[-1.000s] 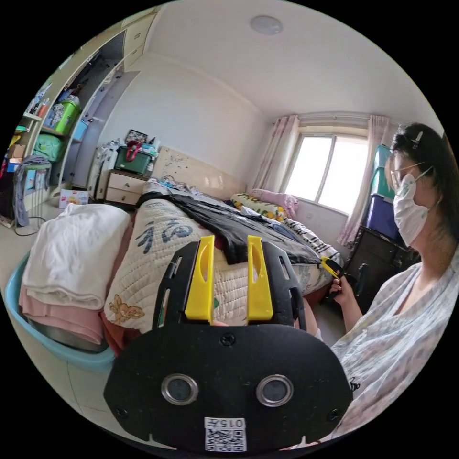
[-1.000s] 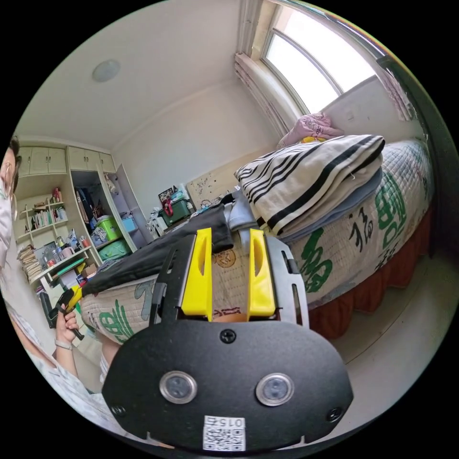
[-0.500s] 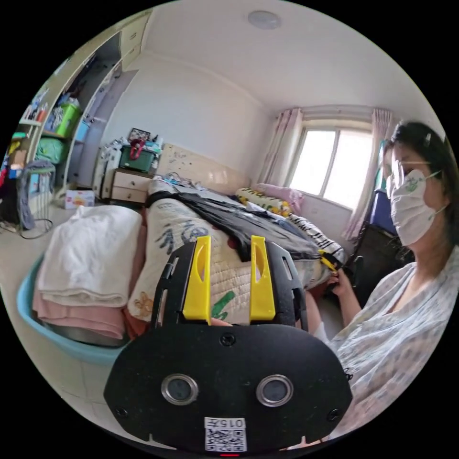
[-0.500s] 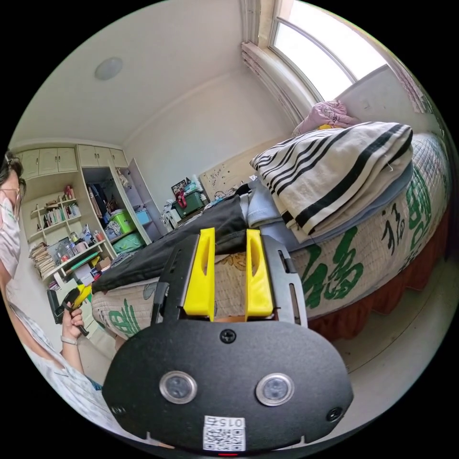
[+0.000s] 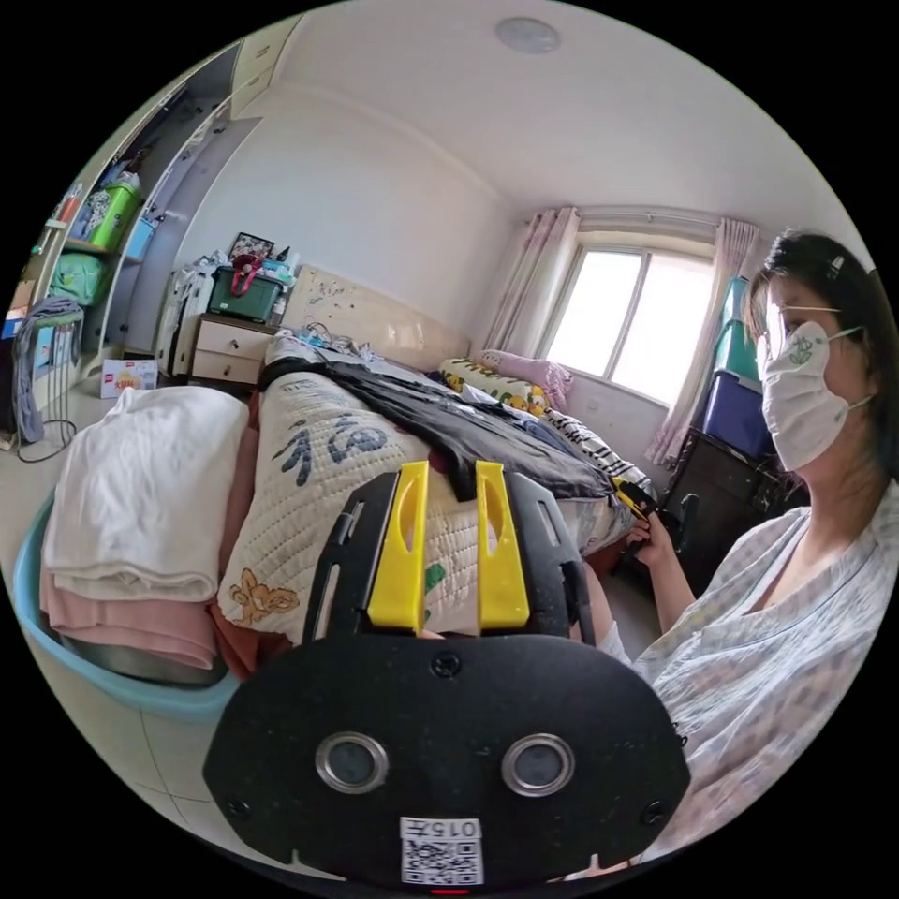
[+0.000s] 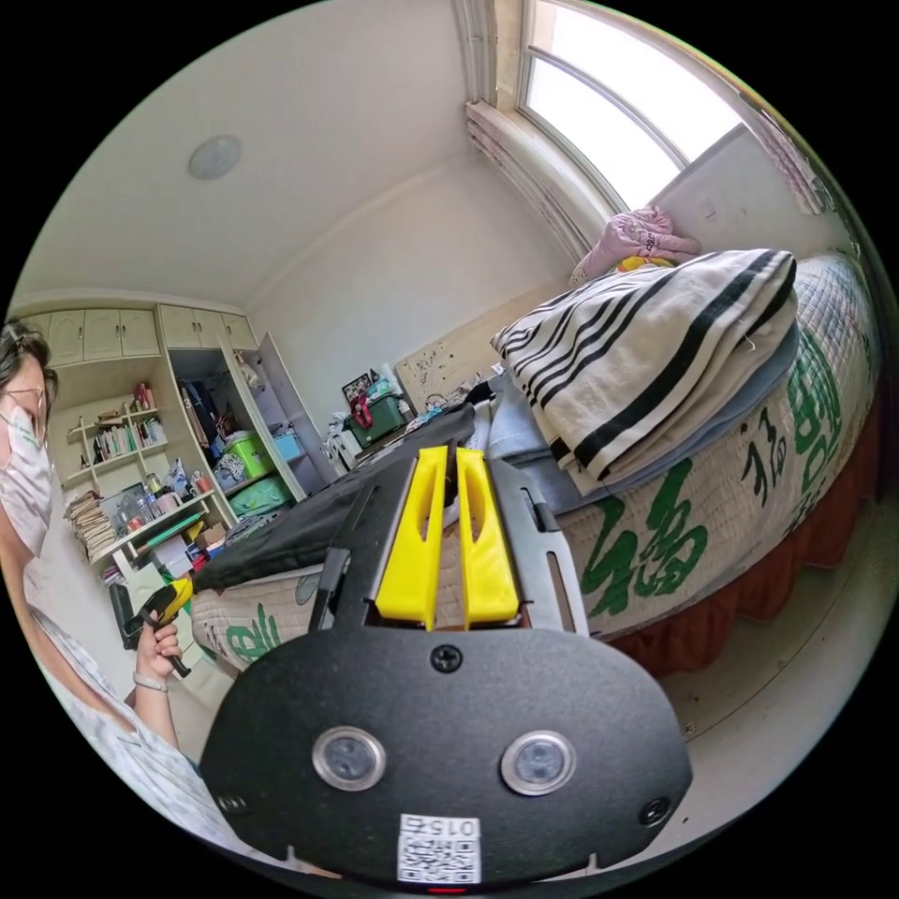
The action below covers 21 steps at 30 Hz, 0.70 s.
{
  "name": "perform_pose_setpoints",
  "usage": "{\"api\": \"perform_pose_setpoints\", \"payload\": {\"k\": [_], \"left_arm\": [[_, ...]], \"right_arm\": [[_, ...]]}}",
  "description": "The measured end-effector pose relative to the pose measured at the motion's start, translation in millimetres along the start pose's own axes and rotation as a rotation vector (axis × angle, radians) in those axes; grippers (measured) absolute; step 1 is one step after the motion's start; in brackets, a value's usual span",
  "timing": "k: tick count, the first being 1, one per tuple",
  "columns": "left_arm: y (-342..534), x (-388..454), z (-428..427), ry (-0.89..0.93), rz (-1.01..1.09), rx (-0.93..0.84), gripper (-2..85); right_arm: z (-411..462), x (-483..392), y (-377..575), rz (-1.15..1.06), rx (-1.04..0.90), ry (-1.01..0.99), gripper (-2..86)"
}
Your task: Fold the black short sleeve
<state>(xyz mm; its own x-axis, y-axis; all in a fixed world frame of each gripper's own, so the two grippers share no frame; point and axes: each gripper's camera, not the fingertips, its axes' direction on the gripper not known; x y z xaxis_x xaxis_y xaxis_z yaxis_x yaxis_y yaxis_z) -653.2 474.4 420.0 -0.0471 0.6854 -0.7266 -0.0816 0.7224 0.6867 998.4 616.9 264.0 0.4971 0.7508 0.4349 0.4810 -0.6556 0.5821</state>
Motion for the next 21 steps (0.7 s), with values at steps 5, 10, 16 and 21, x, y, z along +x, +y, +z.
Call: {"api": "perform_pose_setpoints", "payload": {"k": [5,10,16,21], "left_arm": [[2,-1,19,-0.023,0.01,-0.019,2.6],[-1,-4,28,0.023,0.014,-0.01,-0.3],[-3,-1,41,0.009,0.029,-0.029,-0.5],[-7,-1,62,-0.028,0.032,-0.074,0.0]], "right_arm": [[-27,-41,4,-0.002,-0.004,0.006,0.5],[-64,-86,6,-0.011,-0.01,-0.015,0.1],[-99,-148,14,-0.049,-0.07,0.024,-0.1],[-116,-204,28,-0.081,-0.122,0.088,-0.1]]}}
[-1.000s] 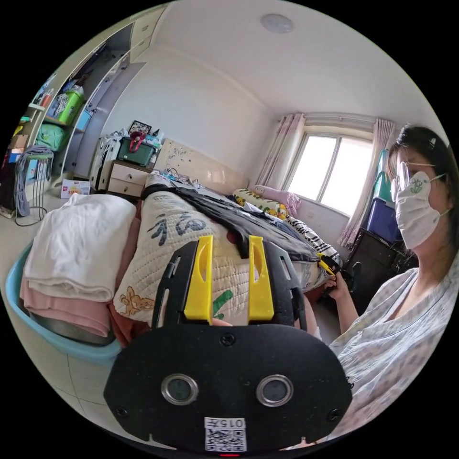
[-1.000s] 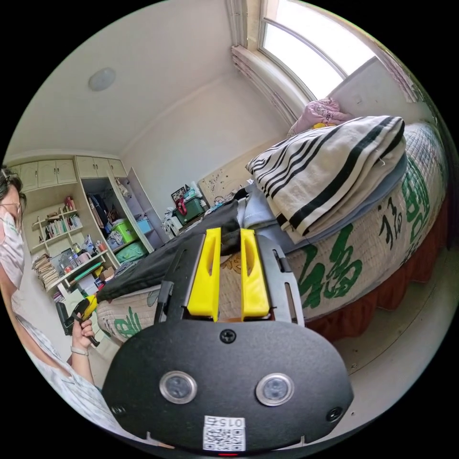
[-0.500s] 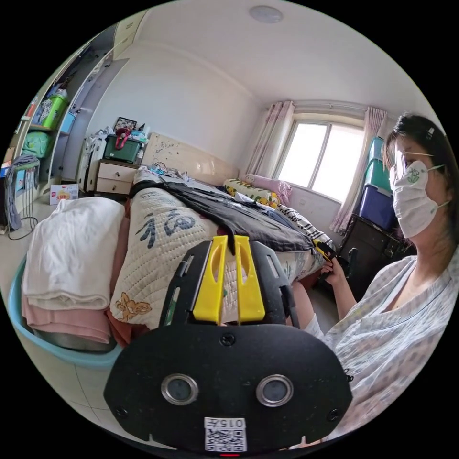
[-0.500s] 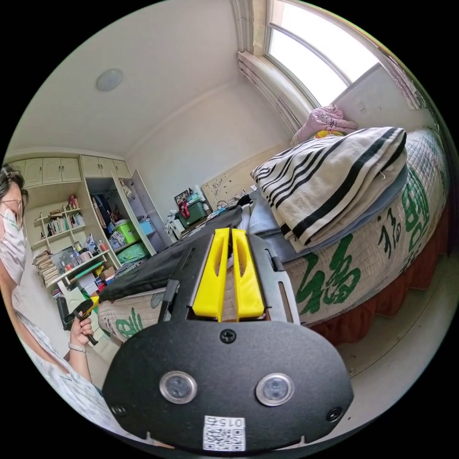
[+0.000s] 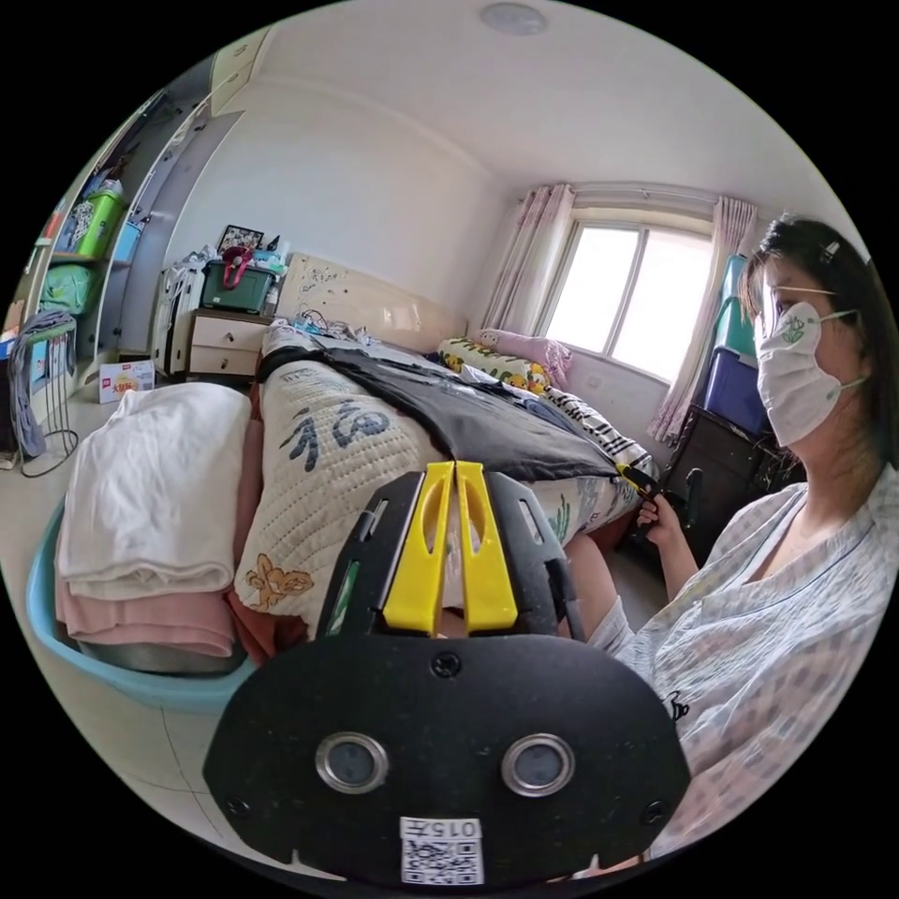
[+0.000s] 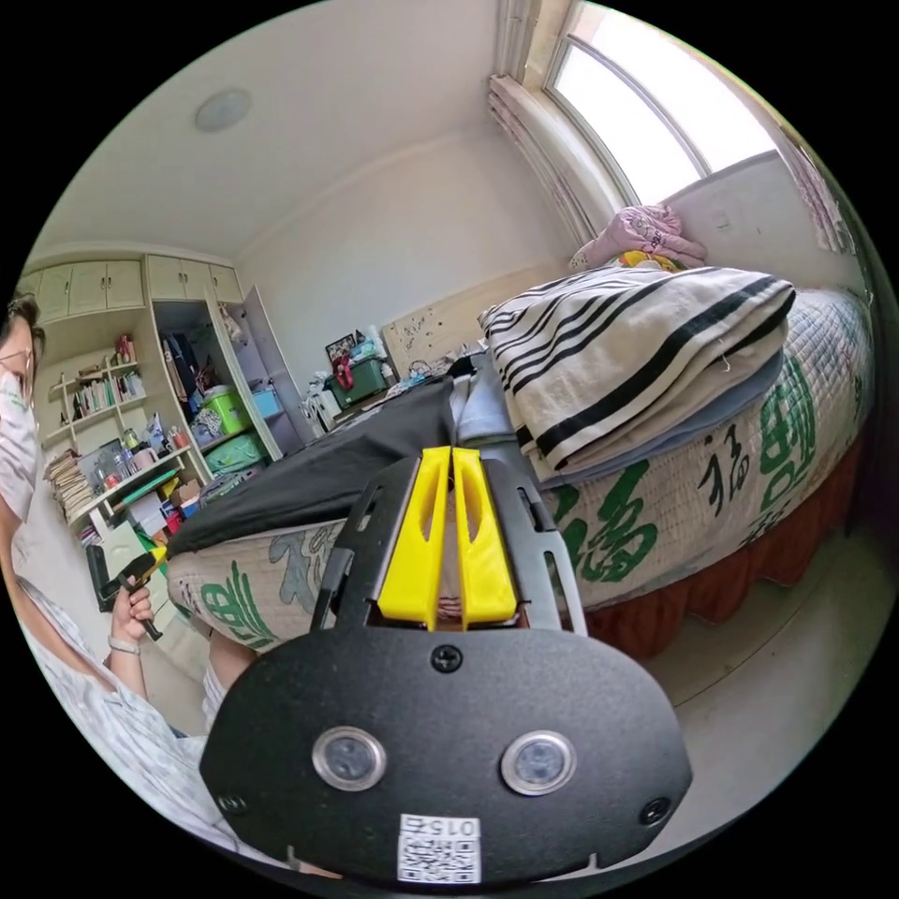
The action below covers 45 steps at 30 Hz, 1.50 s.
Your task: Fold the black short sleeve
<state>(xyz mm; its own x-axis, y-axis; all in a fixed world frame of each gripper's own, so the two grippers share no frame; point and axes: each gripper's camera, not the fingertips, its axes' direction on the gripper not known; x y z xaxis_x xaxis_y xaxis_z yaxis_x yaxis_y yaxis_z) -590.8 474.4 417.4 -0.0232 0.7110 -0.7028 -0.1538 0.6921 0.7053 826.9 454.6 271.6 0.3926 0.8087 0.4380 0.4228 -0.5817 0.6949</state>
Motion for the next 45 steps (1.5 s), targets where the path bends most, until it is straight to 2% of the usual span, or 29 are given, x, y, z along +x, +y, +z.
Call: {"api": "perform_pose_setpoints", "payload": {"k": [6,9,12,14,17,18,21,23,26,28,31,35,38,42,45], "left_arm": [[-23,3,27,-0.006,0.04,-0.062,2.0],[-52,-4,18,-0.045,0.044,-0.033,5.0],[-103,-6,7,-0.206,0.115,0.026,4.7],[-144,-3,19,-0.296,0.188,0.029,4.5],[-217,-2,71,-0.304,0.325,0.011,3.7],[-246,-6,101,-0.262,0.351,0.005,3.1],[-322,-29,196,-0.13,0.339,-0.053,1.9],[-365,-48,263,-0.087,0.299,-0.126,1.4],[-429,-83,381,-0.137,0.23,-0.273,0.5],[-469,-117,472,-0.226,0.134,-0.423,-0.2],[-493,-156,557,-0.264,0.004,-0.543,-0.6],[-507,-175,624,-0.275,-0.004,-0.582,-0.7],[-510,-193,667,-0.374,-0.022,-0.615,-0.7],[-503,-225,714,-0.317,-0.049,-0.691,-0.7],[-502,-245,733,-0.309,-0.072,-0.662,-0.7]], "right_arm": [[-27,-73,4,-0.075,-0.064,-0.005,0.4],[-53,-117,-8,-0.186,-0.09,0.11,0.6],[-88,-168,-32,-0.281,0.051,0.277,0.0],[-99,-205,-53,-0.357,0.137,0.276,-0.3],[-88,-280,-94,-0.507,0.198,0.126,-0.5],[-75,-311,-112,-0.559,0.18,0.016,-0.5],[-20,-387,-162,-0.61,0.046,-0.316,-0.5],[25,-430,-192,-0.608,-0.052,-0.402,-0.6],[117,-496,-232,-0.608,-0.225,-0.267,-0.8],[194,-533,-256,-0.562,-0.38,-0.07,-0.9],[268,-567,-277,-0.476,-0.538,0.133,-0.9],[318,-610,-294,-0.439,-0.687,0.189,-0.7],[342,-645,-303,-0.406,-0.749,0.186,-0.6],[357,-698,-316,-0.411,-0.805,0.223,-0.6],[359,-726,-325,-0.415,-0.804,0.269,-0.5]]}}
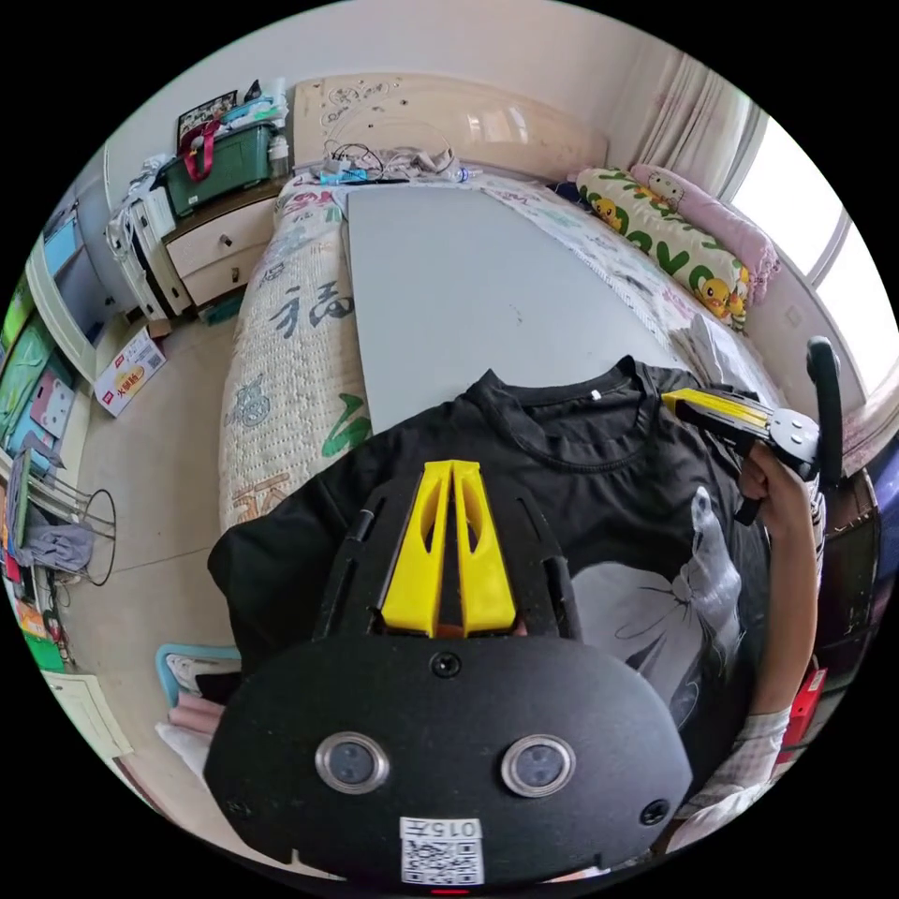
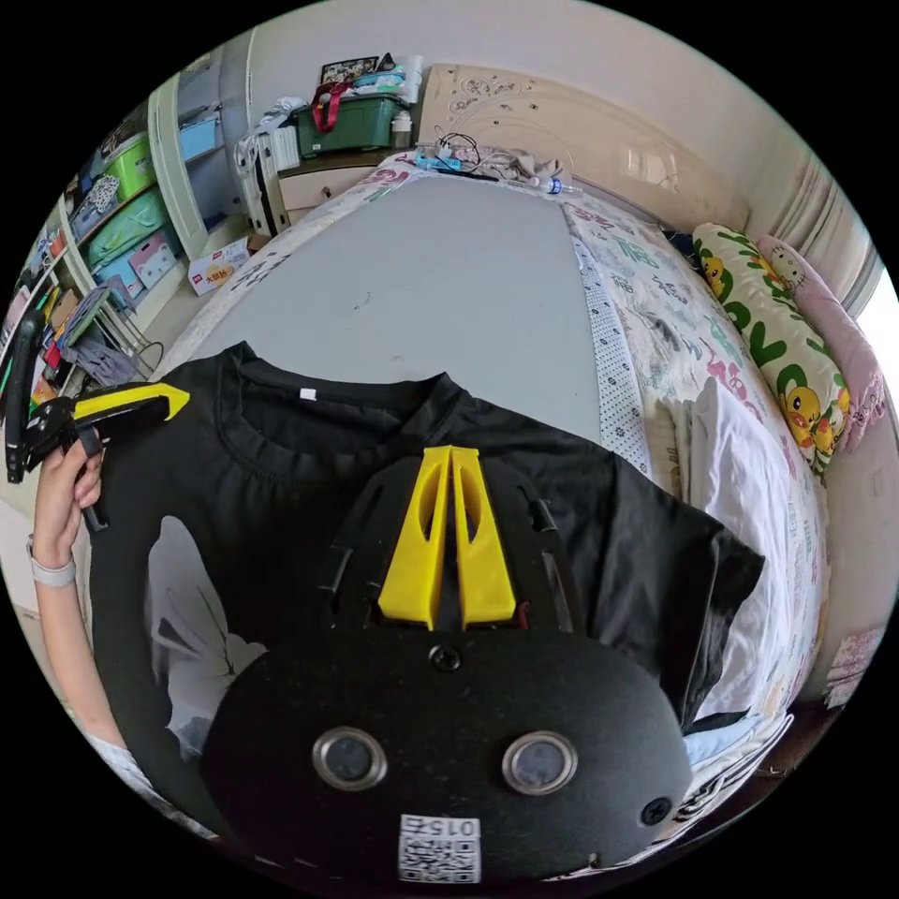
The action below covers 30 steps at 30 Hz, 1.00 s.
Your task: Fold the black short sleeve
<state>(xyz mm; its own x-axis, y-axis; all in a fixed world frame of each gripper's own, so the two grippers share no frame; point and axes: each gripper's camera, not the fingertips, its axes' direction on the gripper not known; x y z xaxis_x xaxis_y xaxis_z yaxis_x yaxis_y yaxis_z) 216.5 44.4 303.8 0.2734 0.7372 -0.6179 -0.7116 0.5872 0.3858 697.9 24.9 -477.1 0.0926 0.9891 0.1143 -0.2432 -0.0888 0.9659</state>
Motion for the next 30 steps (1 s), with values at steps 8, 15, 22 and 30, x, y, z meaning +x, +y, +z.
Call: {"api": "perform_pose_setpoints", "payload": {"k": [8,15,22,30], "left_arm": [[-20,-9,33,-0.023,0.053,0.081,-0.8],[-27,-26,56,0.019,0.042,0.107,-0.8],[-28,-40,75,0.055,0.028,0.122,-0.8],[-21,-50,85,0.088,0.029,0.154,-0.8]], "right_arm": [[-58,-30,-27,0.051,0.024,-0.073,-0.6],[-112,-58,-40,0.059,0.027,-0.12,-0.6],[-158,-95,-48,0.04,0.026,-0.065,-0.7],[-197,-136,-52,-0.011,0.025,0.052,-0.7]]}}
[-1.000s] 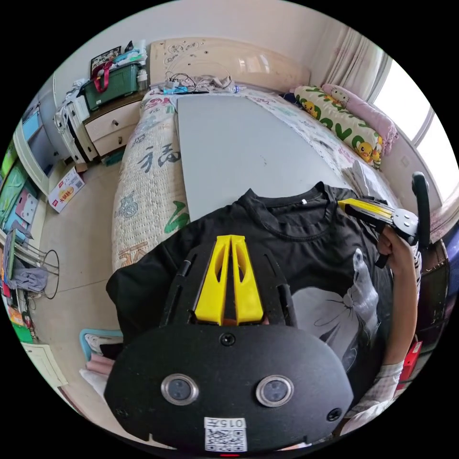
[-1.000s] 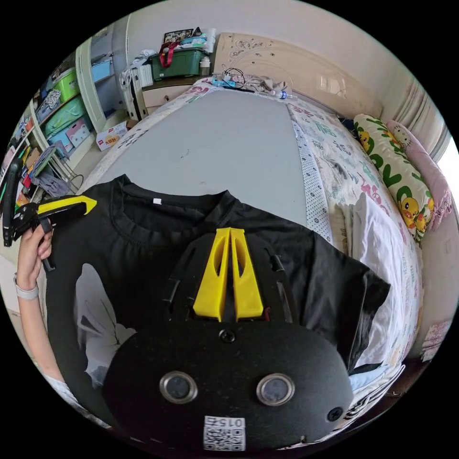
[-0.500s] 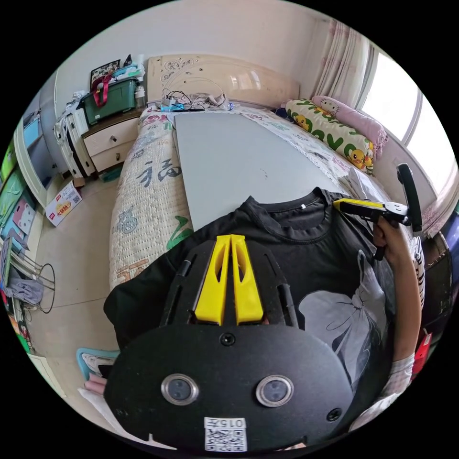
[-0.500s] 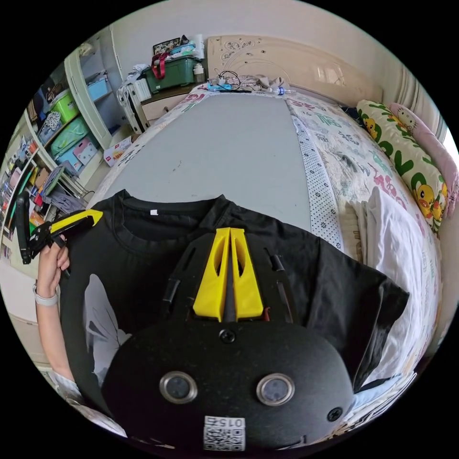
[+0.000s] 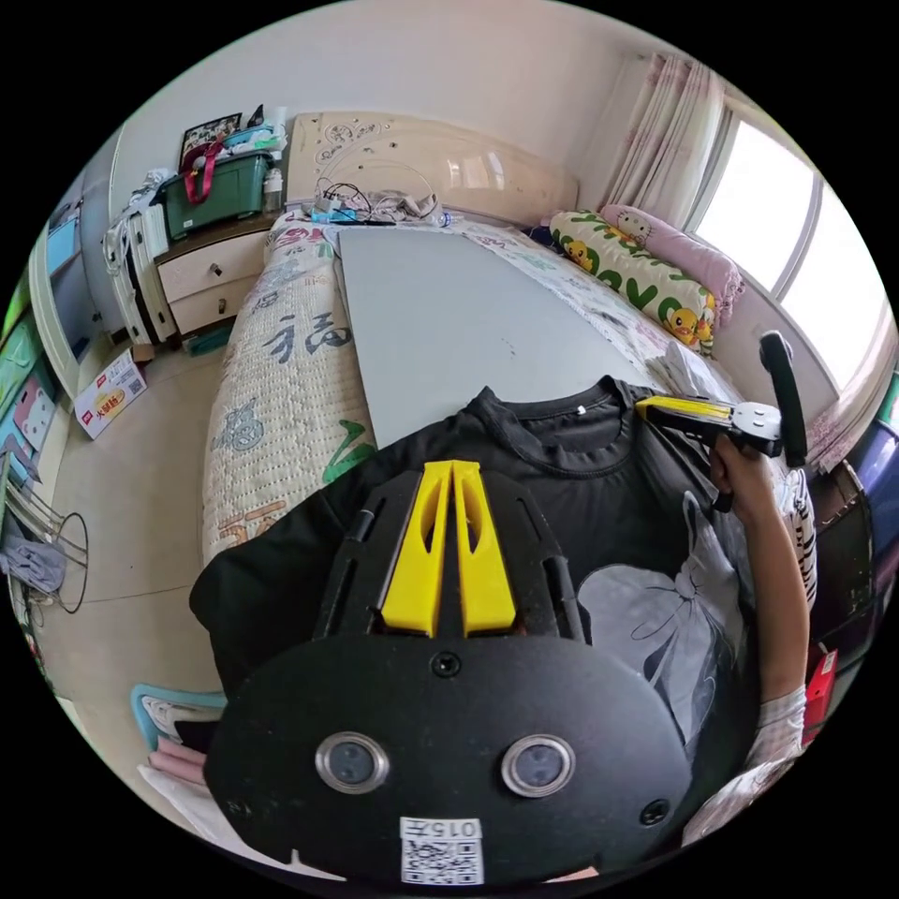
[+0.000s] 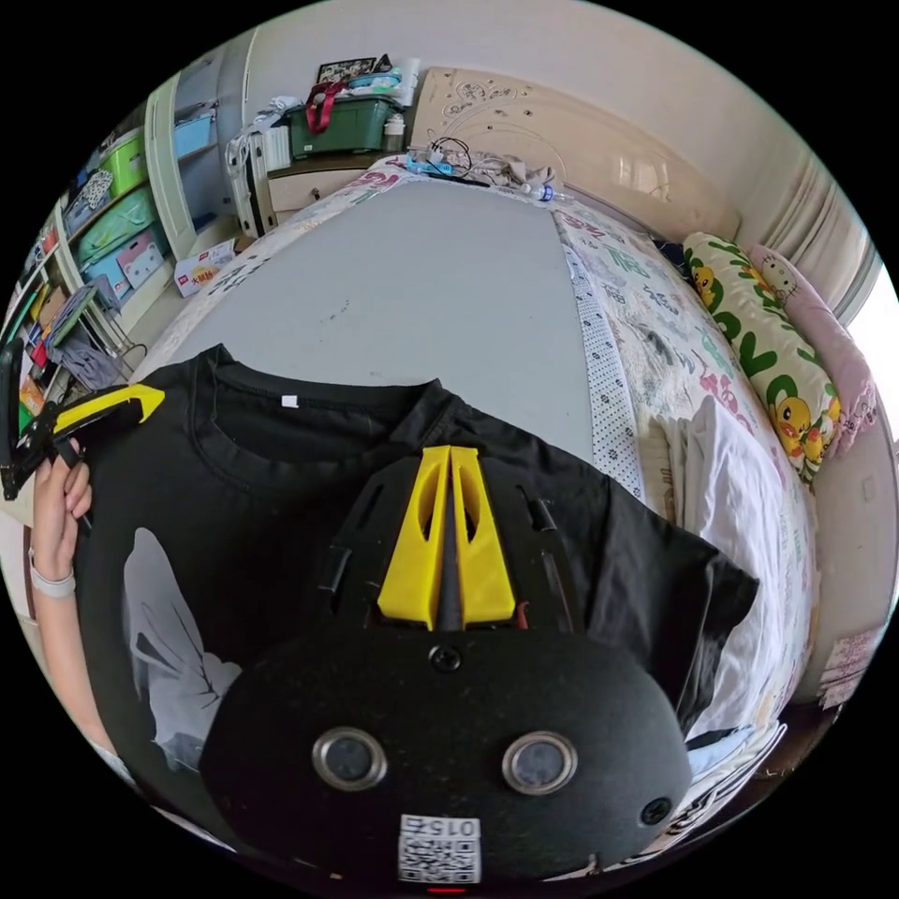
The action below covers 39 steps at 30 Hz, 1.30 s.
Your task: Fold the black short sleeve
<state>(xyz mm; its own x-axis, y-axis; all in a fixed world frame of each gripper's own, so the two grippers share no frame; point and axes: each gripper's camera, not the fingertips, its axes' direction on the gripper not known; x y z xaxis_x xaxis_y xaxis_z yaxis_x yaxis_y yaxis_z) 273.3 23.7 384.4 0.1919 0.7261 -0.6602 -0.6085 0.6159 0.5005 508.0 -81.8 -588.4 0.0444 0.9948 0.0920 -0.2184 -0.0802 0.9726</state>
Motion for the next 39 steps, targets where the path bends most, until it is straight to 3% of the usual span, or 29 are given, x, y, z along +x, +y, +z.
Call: {"api": "perform_pose_setpoints", "payload": {"k": [6,13,22,31,39], "left_arm": [[24,-23,-24,0.063,-0.09,0.197,-0.8],[9,-18,11,0.057,-0.088,-0.008,-0.8],[3,27,9,-0.133,0.025,-0.016,-0.8],[5,49,1,-0.184,0.049,-0.012,-0.7],[9,66,-8,-0.236,0.075,-0.012,-0.7]], "right_arm": [[-26,-3,-2,0.018,0.002,-0.039,-0.7],[-48,7,-4,0.058,0.003,-0.132,-0.7],[-61,16,-6,0.08,0.001,-0.175,-0.8],[-58,8,-8,0.027,0.0,-0.059,-0.8],[-42,36,-6,0.068,0.003,-0.155,-0.8]]}}
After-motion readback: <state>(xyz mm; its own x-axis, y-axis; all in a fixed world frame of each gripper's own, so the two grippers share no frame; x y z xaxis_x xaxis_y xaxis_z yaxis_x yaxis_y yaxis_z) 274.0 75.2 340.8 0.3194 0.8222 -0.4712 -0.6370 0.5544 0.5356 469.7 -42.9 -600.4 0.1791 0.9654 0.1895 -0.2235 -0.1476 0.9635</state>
